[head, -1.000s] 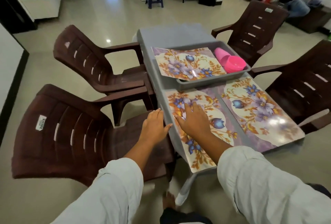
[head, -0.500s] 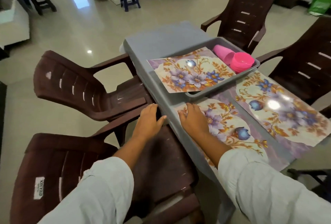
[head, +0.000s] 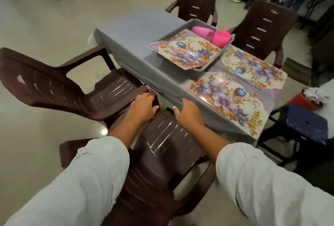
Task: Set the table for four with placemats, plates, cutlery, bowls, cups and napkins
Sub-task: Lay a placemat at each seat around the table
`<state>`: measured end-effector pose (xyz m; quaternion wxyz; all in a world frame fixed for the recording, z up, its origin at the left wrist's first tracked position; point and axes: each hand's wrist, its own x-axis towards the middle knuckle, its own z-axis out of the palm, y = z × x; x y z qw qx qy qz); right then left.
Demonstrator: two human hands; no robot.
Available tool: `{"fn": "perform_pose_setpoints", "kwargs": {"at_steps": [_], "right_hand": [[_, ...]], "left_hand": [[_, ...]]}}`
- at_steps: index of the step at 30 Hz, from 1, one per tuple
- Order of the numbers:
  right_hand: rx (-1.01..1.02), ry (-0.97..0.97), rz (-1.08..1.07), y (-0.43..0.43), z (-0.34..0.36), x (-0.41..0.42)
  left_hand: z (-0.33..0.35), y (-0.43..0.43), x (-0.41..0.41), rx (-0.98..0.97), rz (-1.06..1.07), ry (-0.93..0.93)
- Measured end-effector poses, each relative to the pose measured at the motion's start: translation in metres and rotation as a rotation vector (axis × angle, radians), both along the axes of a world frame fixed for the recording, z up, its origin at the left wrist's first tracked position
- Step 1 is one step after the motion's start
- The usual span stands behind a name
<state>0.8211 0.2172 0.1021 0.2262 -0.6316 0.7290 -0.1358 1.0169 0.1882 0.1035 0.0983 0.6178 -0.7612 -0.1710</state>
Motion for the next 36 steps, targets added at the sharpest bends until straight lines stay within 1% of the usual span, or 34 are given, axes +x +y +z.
{"fn": "perform_pose_setpoints", "kwargs": {"at_steps": [5,9,14,18,21,23,24,26,27,29,30,32,33,35,36], "right_hand": [[-0.034,-0.012,-0.080,0.035,0.013,0.036],[-0.106,-0.061,-0.160,0.061,0.024,0.077],[-0.167,-0.133,-0.240,0.094,0.038,0.142],[-0.199,-0.144,-0.245,0.101,0.049,0.192],[-0.209,-0.133,-0.242,0.090,0.053,0.227],[-0.216,-0.110,-0.252,0.067,0.052,0.281],[-0.203,-0.116,-0.263,0.065,0.053,0.279],[-0.196,-0.101,-0.308,0.034,0.052,0.343],[-0.192,-0.114,-0.321,0.034,0.053,0.343],[-0.192,-0.115,-0.362,0.000,0.054,0.411],[-0.176,-0.138,-0.376,0.001,0.054,0.412],[-0.164,-0.123,-0.370,-0.031,0.052,0.475],[-0.155,-0.122,-0.370,-0.029,0.051,0.474],[-0.151,-0.139,-0.389,-0.059,0.050,0.515],[-0.146,-0.126,-0.382,-0.058,0.049,0.513]], "left_hand": [[0.013,0.020,0.028,0.013,-0.117,-0.013],[0.031,0.045,0.059,-0.032,-0.134,0.007],[0.059,0.083,0.108,-0.131,-0.198,-0.072],[0.077,0.086,0.155,-0.179,-0.235,-0.119],[0.081,0.072,0.194,-0.241,-0.280,-0.139],[0.078,0.046,0.250,-0.262,-0.302,-0.109],[0.078,0.043,0.251,-0.286,-0.310,-0.121],[0.074,0.011,0.313,-0.286,-0.340,-0.125],[0.073,0.010,0.312,-0.318,-0.358,-0.139],[0.074,-0.023,0.373,-0.302,-0.390,-0.126],[0.076,-0.022,0.370,-0.342,-0.422,-0.144],[0.077,-0.052,0.425,-0.317,-0.429,-0.134],[0.077,-0.052,0.423,-0.326,-0.433,-0.127],[0.076,-0.089,0.461,-0.311,-0.455,-0.124],[0.075,-0.088,0.461,-0.316,-0.459,-0.123]]}}
